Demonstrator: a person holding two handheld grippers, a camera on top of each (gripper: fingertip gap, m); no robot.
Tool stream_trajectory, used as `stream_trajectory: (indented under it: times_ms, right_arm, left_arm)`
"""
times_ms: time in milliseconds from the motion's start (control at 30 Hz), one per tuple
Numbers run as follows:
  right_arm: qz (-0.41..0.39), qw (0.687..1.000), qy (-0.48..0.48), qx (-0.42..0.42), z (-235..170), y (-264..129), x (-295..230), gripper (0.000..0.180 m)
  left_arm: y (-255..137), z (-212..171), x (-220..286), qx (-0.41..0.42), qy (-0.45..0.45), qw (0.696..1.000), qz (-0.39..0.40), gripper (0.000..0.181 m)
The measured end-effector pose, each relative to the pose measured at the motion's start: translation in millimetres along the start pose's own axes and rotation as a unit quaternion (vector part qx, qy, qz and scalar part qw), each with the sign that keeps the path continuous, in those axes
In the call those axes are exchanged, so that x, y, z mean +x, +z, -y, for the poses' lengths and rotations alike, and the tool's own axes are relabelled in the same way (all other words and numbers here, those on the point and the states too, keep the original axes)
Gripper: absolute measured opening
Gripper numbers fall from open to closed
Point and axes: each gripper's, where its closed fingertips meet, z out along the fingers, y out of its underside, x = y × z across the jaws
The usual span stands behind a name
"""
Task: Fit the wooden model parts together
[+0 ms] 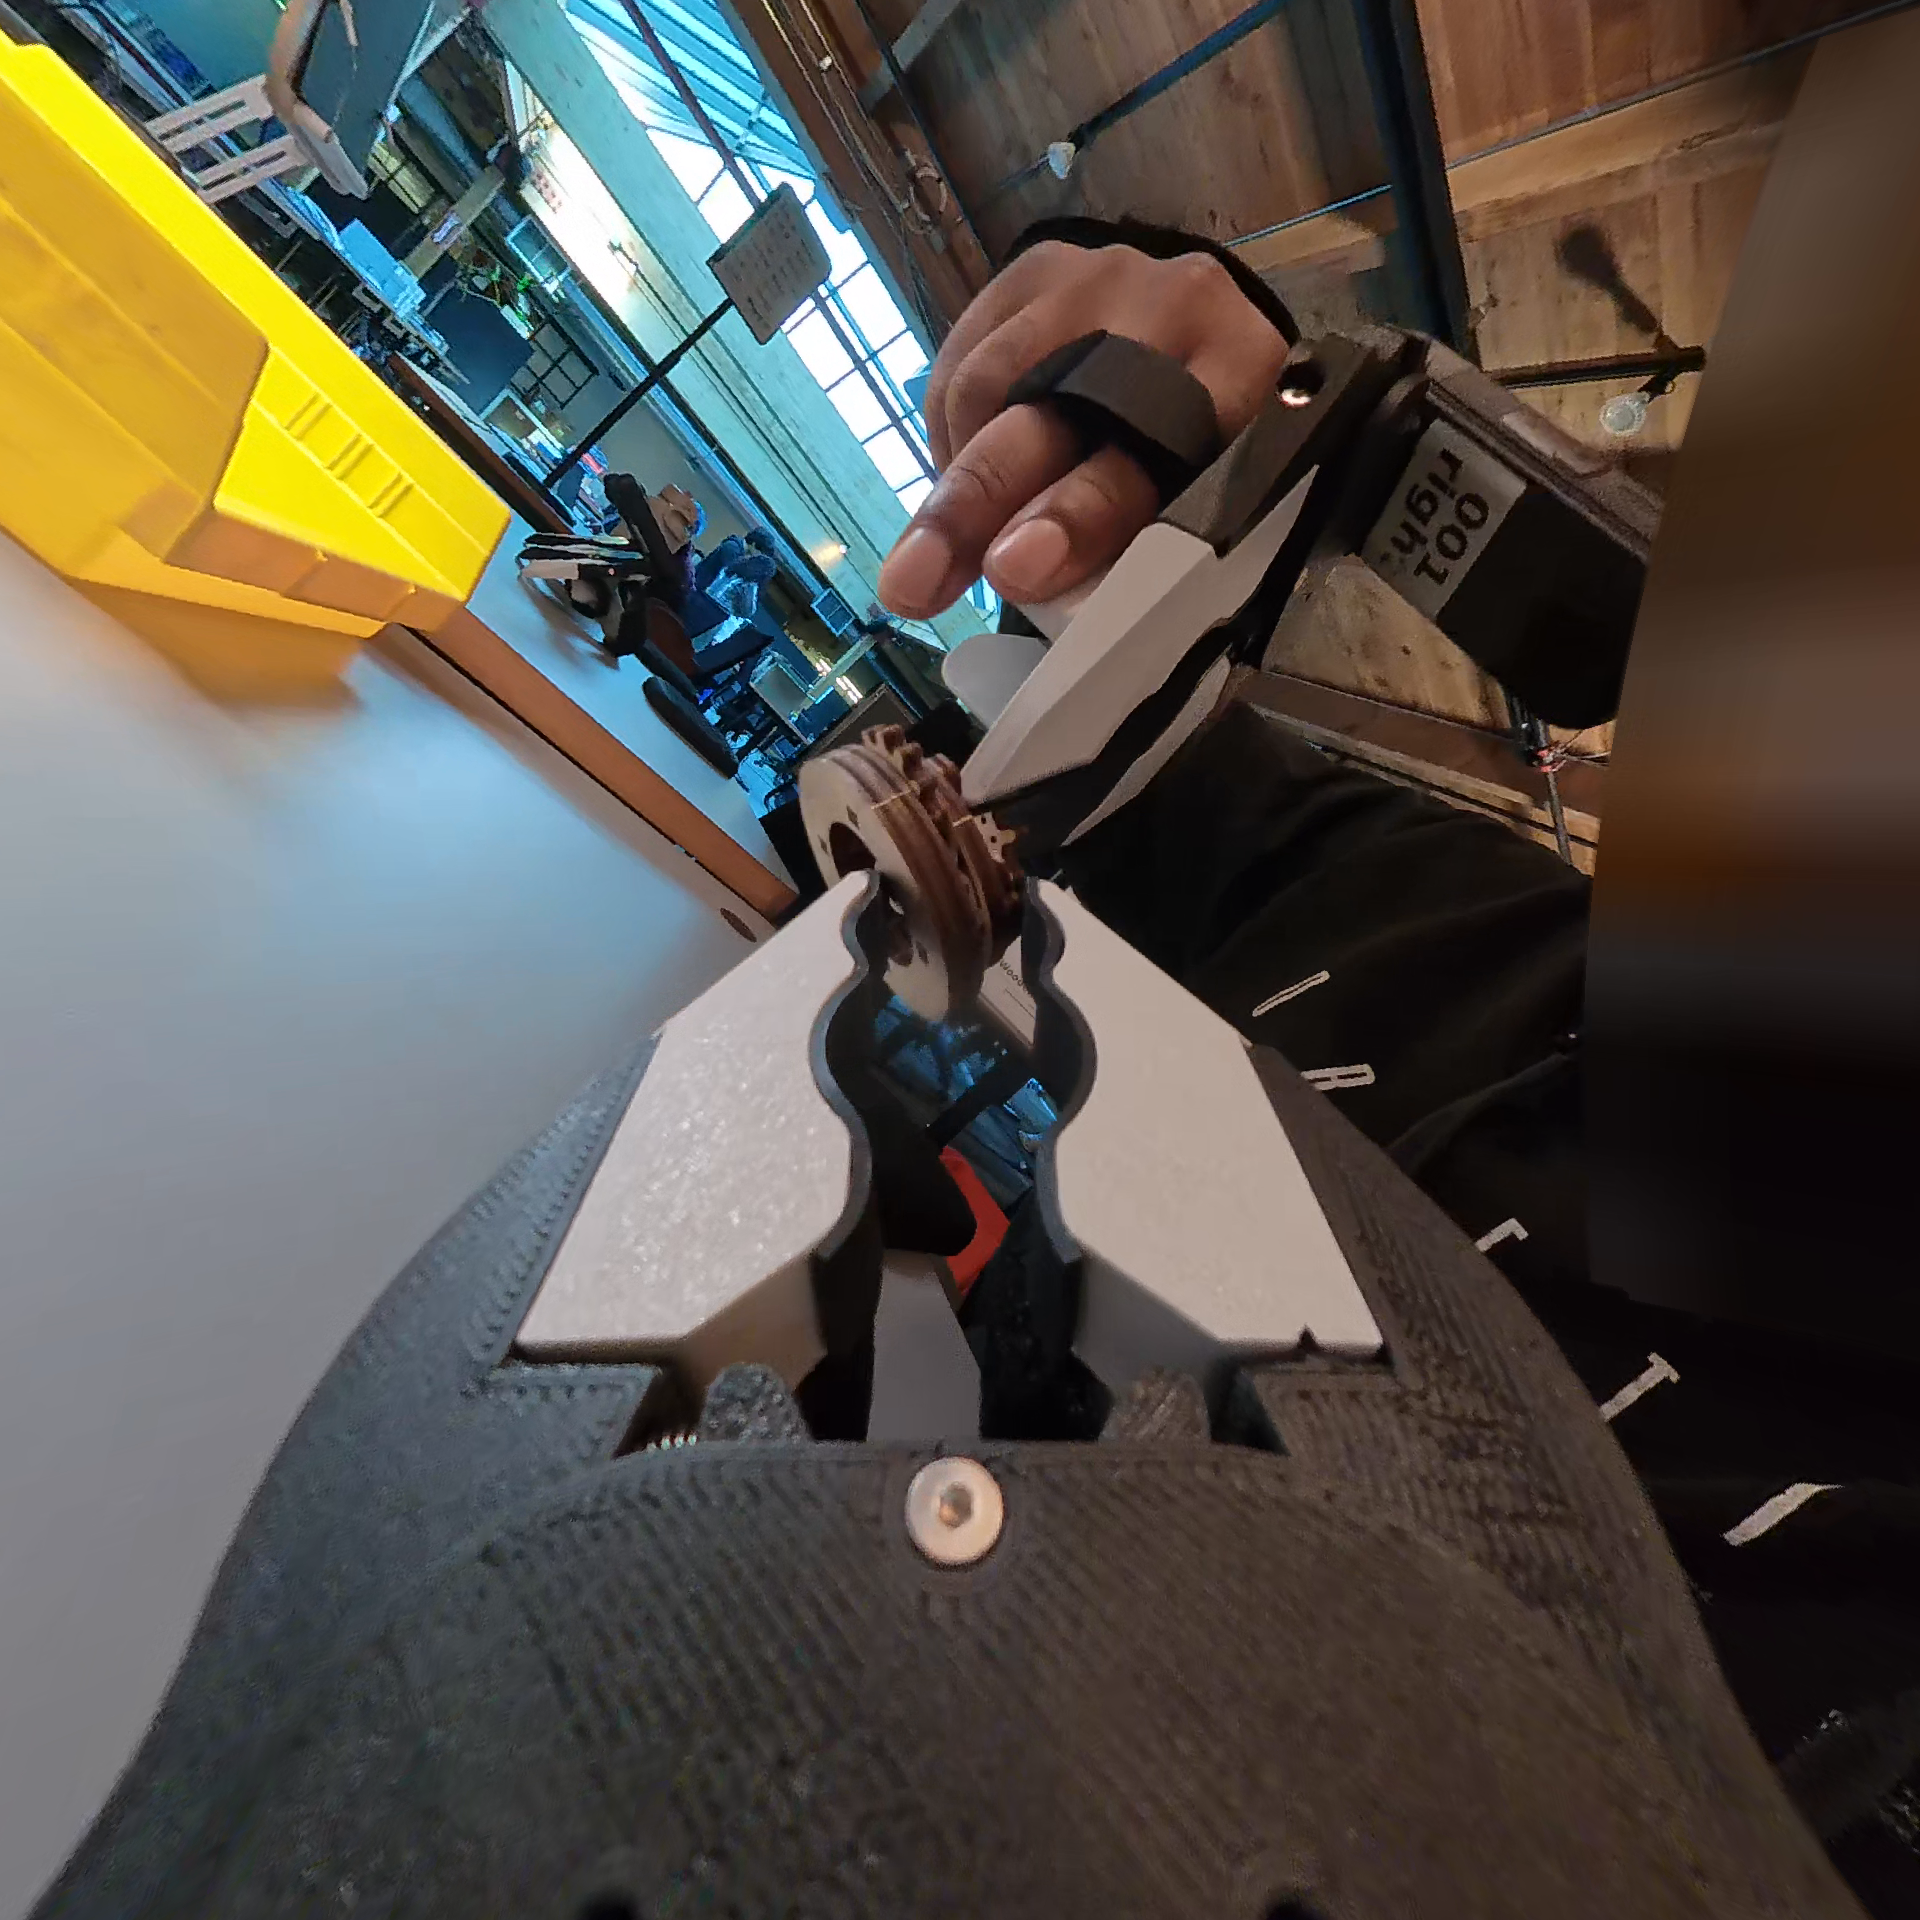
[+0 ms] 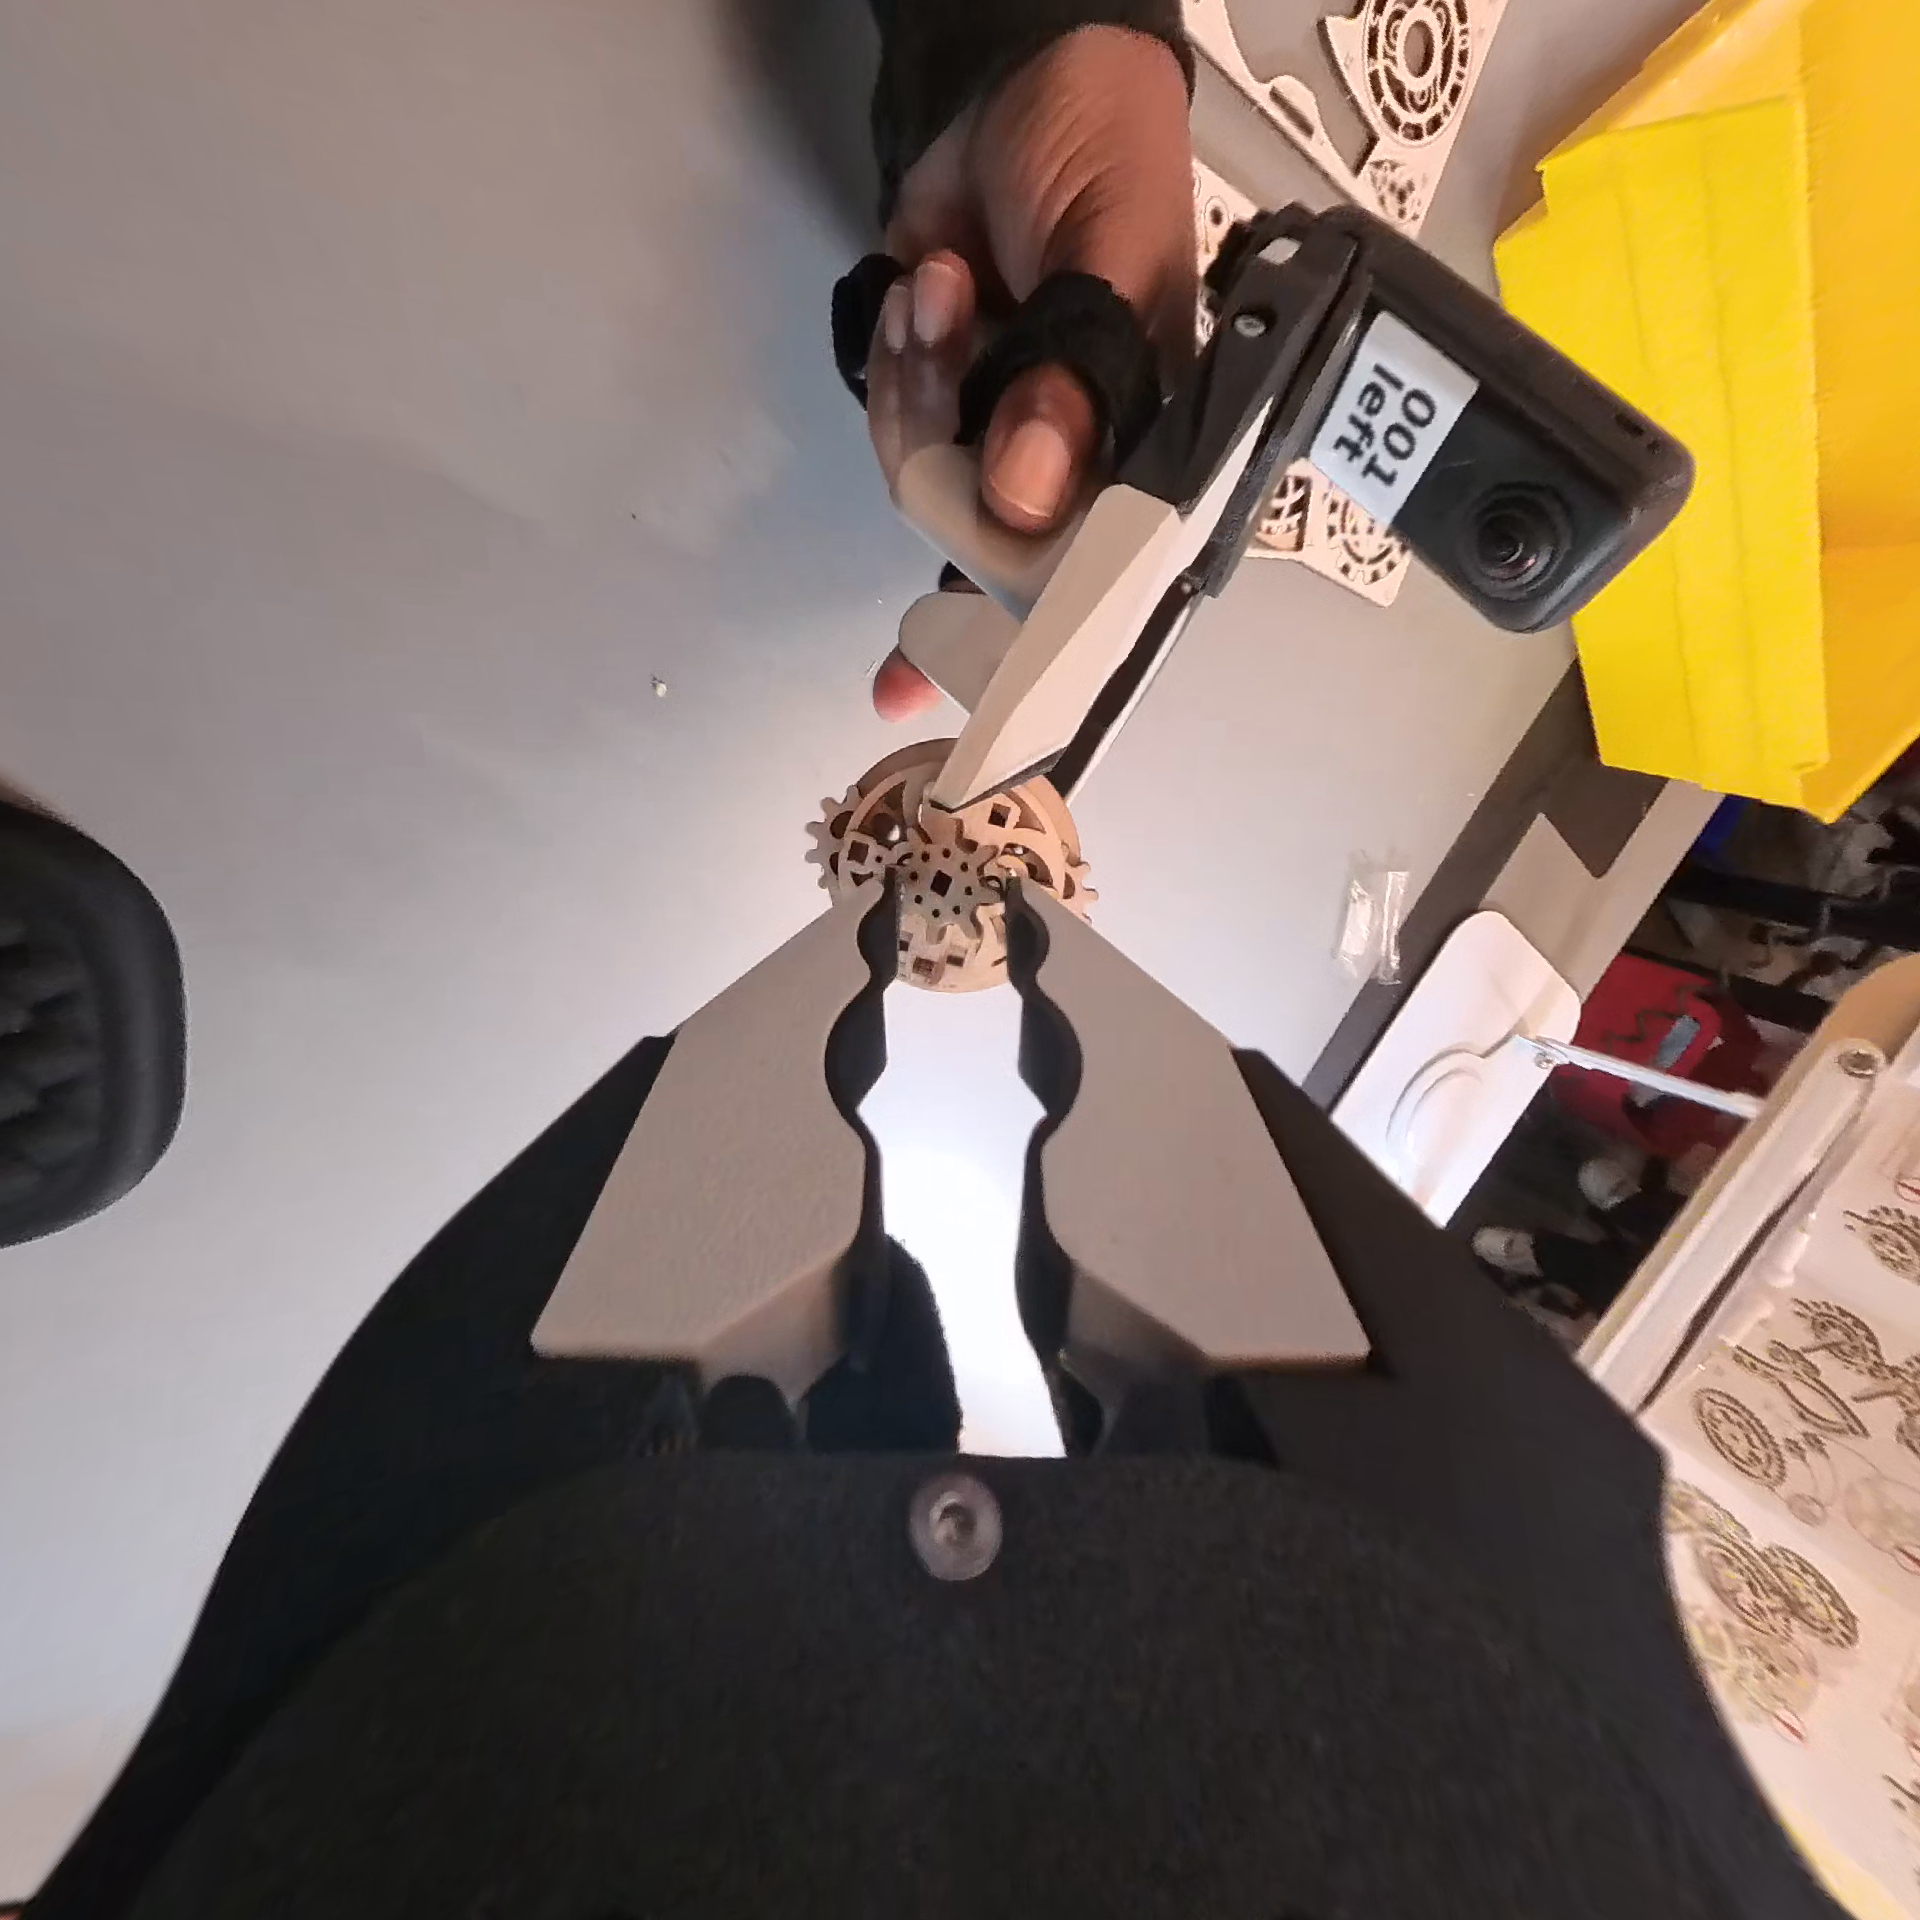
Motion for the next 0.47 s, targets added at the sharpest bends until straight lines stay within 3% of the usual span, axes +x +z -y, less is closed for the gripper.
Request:
stream_trajectory:
  times_ms: [133, 467]
  right_arm:
    - [-0.018, 1.000, -0.006, 0.007, 2.0, -1.5, 4.4, 0.018]
    - [-0.015, 0.992, 0.110, 0.055, 0.7, -5.6, 15.9, 0.021]
  left_arm:
    - [-2.0, 4.2, 2.8, 0.008, -0.006, 1.000, -0.010, 0.024]
    - [-5.4, 13.1, 4.4, 0.050, -0.059, 0.996, -0.041, 0.023]
